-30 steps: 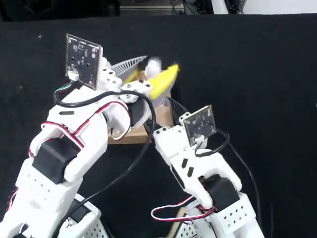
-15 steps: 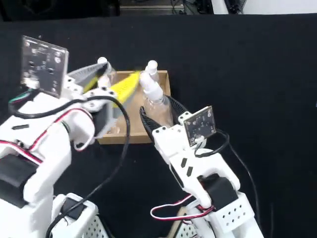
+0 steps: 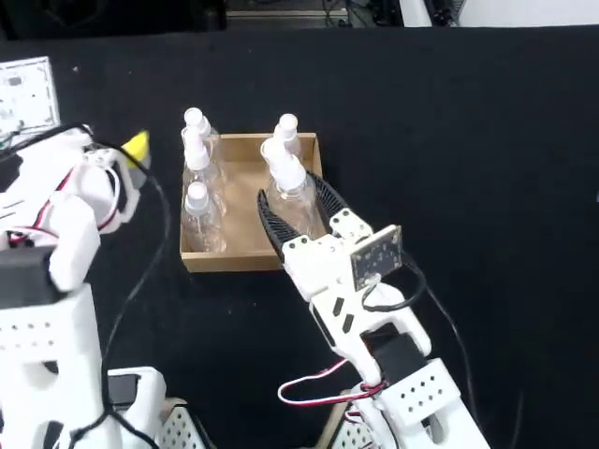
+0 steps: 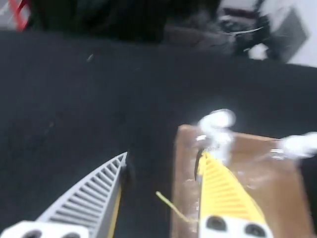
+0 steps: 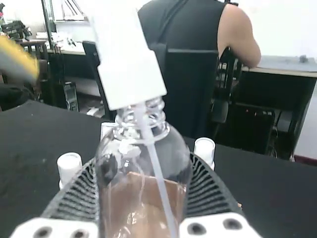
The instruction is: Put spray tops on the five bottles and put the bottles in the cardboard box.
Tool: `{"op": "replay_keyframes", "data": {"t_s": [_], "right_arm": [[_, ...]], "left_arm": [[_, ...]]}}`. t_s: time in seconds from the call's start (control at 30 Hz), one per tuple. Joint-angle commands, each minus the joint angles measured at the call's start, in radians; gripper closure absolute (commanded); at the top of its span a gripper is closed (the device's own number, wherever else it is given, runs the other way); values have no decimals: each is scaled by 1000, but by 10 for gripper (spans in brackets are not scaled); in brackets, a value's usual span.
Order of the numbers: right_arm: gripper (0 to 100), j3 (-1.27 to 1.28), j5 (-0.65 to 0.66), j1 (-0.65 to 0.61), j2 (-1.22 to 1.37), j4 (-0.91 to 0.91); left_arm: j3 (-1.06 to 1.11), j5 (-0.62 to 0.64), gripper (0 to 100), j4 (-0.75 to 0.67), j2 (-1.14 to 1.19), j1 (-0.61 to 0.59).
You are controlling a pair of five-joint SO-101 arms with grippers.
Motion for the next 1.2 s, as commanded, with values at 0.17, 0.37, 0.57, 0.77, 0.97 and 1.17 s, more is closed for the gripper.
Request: {"op": "replay_keyframes", "data": {"t_s": [0.17,0.37,0.57,0.77,0.97,1.17], "right_arm": [[987,-19,-170,146,-21,-34],[987,-50,-170,149,108,-66],[987,-108,-172,147,363,-163],[983,-104,-172,144,424,-209],[988,-53,-175,107,427,-275],[988,79,-172,75,427,-545]], "left_arm": [[381,-2,798,-388,-9,-209],[585,0,798,-552,-8,-208],[757,9,798,-707,-8,-208],[894,107,798,-872,-8,-216],[969,157,798,-968,-6,-216],[1027,189,798,-1048,-3,-211]]}}
